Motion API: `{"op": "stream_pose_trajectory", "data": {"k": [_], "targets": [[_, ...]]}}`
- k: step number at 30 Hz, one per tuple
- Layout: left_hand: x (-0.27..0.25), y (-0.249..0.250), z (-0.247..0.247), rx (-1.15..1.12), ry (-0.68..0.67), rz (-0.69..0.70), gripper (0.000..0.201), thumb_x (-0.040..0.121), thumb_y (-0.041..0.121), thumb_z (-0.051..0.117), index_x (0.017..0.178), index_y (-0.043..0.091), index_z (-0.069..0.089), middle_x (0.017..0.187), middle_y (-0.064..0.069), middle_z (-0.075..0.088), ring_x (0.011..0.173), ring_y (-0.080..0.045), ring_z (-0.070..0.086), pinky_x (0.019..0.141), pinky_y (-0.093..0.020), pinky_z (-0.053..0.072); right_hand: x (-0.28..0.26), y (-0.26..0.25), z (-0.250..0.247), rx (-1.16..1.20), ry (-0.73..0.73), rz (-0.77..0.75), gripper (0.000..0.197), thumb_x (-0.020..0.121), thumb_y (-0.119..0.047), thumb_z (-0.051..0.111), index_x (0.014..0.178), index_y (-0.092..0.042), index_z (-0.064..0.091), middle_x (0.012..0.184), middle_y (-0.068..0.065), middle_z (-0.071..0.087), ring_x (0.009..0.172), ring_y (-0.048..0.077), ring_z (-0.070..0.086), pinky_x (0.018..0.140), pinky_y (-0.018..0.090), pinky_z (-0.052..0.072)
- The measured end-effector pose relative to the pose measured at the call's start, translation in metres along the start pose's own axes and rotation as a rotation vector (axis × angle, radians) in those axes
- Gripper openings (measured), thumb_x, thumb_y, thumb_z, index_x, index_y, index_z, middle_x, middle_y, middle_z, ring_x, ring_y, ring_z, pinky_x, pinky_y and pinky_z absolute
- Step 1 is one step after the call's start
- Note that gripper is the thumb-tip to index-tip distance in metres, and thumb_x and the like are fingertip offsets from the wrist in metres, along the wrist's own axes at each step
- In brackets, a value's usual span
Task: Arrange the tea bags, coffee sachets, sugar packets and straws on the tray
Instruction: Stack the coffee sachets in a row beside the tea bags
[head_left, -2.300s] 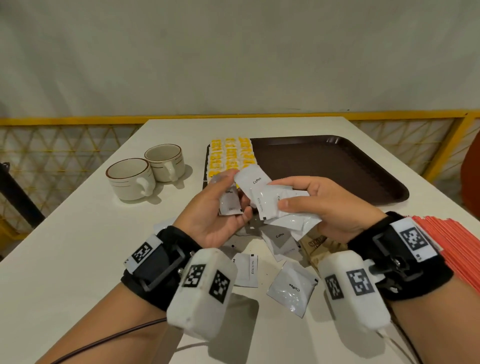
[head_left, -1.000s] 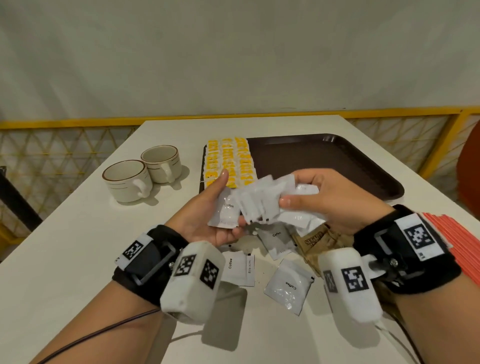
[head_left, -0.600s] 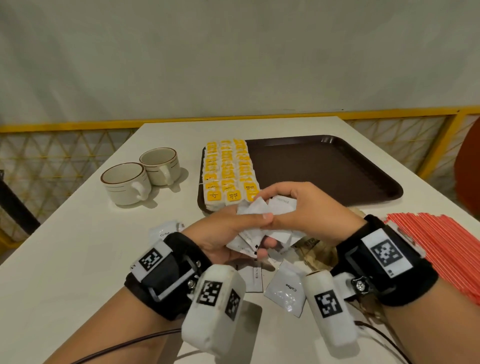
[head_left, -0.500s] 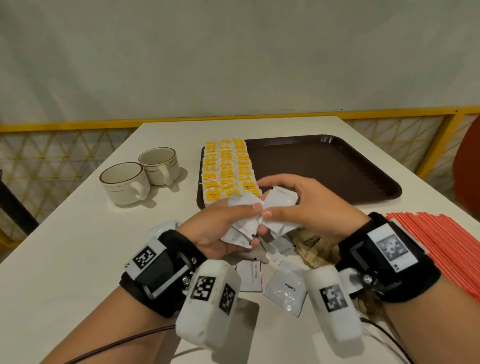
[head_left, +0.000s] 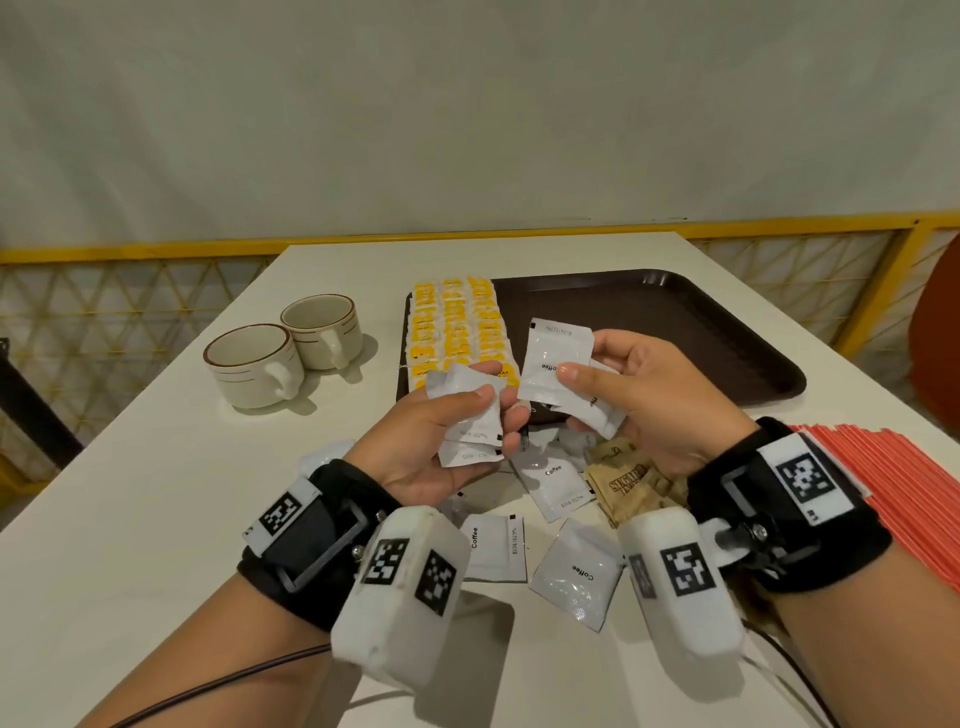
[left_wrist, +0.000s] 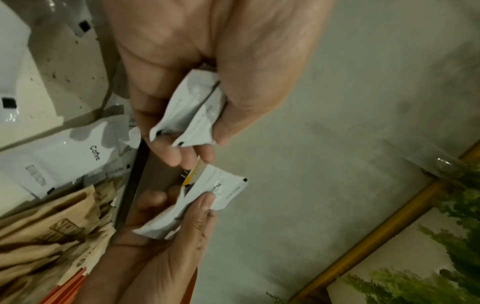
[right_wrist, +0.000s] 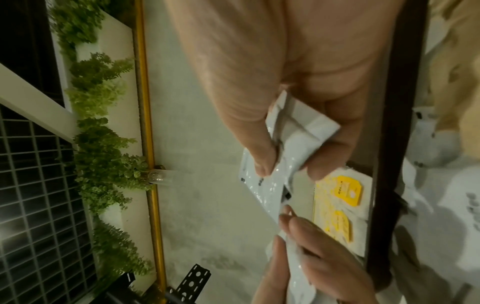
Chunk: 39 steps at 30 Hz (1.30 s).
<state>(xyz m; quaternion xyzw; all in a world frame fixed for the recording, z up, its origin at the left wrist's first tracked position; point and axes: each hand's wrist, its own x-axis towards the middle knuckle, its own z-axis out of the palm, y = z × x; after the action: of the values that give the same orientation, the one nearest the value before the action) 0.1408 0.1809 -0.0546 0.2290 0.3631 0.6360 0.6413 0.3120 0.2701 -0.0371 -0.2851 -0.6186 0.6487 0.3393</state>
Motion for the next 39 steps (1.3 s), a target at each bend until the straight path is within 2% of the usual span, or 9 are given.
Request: {"op": "stream_pose_trajectory", "data": {"k": [8,12,15,19,22,26,30,35,39], "targets": [[0.006,-0.010,-0.001,0.101,0.025,0.038,0.053,0.077,0.014,0.072,0.126,0.010,0.054,0.092,-0.010,0.059,0.059,-0.012,0.050,0.046,-0.022,0.043,-0.001,0.004,0.008,-0.163,-0.045,0.030,0.013,0.080,-0.013,0.072,0.089,-0.006,0.066,0.098,0.022,0.068,0.069,0.021,0.061,0.044,0.021,0.047],[0.005,-0.009,-0.001,0.150,0.059,0.067,0.042,0.072,0.009,0.068,0.113,0.009,0.057,0.069,-0.006,0.057,0.055,-0.010,0.050,0.045,-0.020,0.040,-0.001,0.002,0.009,-0.062,-0.040,0.034,0.016,0.082,-0.011,0.068,0.095,-0.002,0.065,0.096,0.020,0.067,0.072,0.020,0.067,0.051,0.024,0.053],[0.004,-0.005,-0.003,0.106,0.077,0.067,0.043,0.072,0.011,0.067,0.113,0.011,0.053,0.075,-0.007,0.054,0.053,-0.012,0.048,0.044,-0.021,0.039,0.000,-0.001,0.006,0.067,0.052,-0.019,0.016,0.087,0.004,0.060,0.102,0.001,0.063,0.098,0.022,0.063,0.076,0.023,0.072,0.061,0.028,0.058],[0.001,-0.002,-0.002,0.106,-0.001,-0.012,0.038,0.075,0.011,0.065,0.111,0.013,0.051,0.072,-0.005,0.056,0.052,-0.012,0.047,0.045,-0.019,0.038,0.000,0.001,0.001,-0.136,0.004,-0.143,0.042,0.089,0.012,0.052,0.113,-0.019,0.066,0.113,0.007,0.060,0.075,0.018,0.069,0.067,0.026,0.056],[-0.003,-0.003,0.002,0.134,-0.080,-0.055,0.024,0.081,0.007,0.064,0.104,0.012,0.057,0.071,-0.006,0.057,0.052,-0.012,0.047,0.046,-0.020,0.038,-0.002,0.001,0.004,-0.389,-0.073,-0.273,0.039,0.087,0.004,0.060,0.109,-0.026,0.070,0.119,-0.007,0.060,0.072,0.009,0.062,0.058,0.022,0.051],[-0.001,-0.004,0.004,0.114,-0.024,-0.027,0.023,0.084,0.010,0.060,0.106,0.012,0.062,0.073,-0.007,0.059,0.054,-0.013,0.050,0.046,-0.020,0.041,0.000,0.001,0.003,-0.345,-0.010,-0.310,0.006,0.085,-0.007,0.067,0.087,-0.011,0.071,0.096,0.000,0.068,0.053,0.013,0.052,0.049,0.028,0.046],[0.007,-0.003,0.003,-0.073,0.089,0.003,0.035,0.080,0.032,0.062,0.110,0.013,0.058,0.074,-0.005,0.059,0.056,-0.012,0.054,0.049,-0.022,0.045,0.001,0.004,0.001,-0.311,0.042,-0.238,0.006,0.086,-0.011,0.068,0.081,-0.008,0.065,0.064,-0.008,0.060,0.050,0.017,0.050,0.046,0.029,0.045],[0.014,-0.007,0.005,-0.118,0.241,0.122,0.029,0.088,0.040,0.057,0.104,0.016,0.056,0.071,-0.004,0.056,0.066,-0.016,0.055,0.062,-0.028,0.045,0.004,0.008,0.008,-0.402,0.246,-0.341,0.015,0.084,-0.004,0.064,0.074,-0.015,0.058,0.070,0.000,0.058,0.047,0.013,0.052,0.048,0.028,0.046],[0.018,-0.013,0.024,-0.078,0.254,0.168,0.030,0.090,0.043,0.053,0.100,0.015,0.056,0.072,-0.006,0.053,0.070,-0.020,0.054,0.070,-0.032,0.046,0.001,0.008,0.017,-0.520,0.160,-0.408,0.018,0.081,-0.005,0.066,0.072,-0.019,0.059,0.067,-0.011,0.058,0.053,0.001,0.052,0.053,0.015,0.042]]}}
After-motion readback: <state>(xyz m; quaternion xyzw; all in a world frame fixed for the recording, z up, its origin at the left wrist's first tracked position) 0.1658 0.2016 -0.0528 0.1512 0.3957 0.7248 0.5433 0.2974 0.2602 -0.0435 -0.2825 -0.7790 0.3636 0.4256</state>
